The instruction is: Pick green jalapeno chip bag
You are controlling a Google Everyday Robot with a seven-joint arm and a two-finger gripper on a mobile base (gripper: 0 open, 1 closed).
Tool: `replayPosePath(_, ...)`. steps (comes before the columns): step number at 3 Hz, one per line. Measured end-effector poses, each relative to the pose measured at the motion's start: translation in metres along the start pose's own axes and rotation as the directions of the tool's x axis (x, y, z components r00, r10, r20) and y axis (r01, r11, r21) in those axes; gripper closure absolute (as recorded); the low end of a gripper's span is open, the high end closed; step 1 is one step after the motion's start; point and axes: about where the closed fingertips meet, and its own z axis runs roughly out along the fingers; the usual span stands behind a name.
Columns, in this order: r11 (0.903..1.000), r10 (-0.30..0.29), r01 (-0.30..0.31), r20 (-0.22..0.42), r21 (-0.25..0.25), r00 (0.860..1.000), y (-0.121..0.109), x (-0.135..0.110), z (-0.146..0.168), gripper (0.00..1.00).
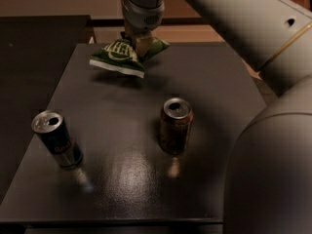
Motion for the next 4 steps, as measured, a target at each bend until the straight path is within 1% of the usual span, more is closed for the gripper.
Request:
replayPosePath(2,0.9967,-0.036,0.032,0.054,0.075,0.998,-0.004,-0.011,-0.063,1.00)
replayPosePath(3,0.9952,-0.032,0.023,0.097,0.095,0.995,0.002,-0.010,-0.078,1.00)
replayPosePath(4,0.9950,-0.032,0.023,0.099,0.097,0.995,0.001,-0.010,-0.077,1.00)
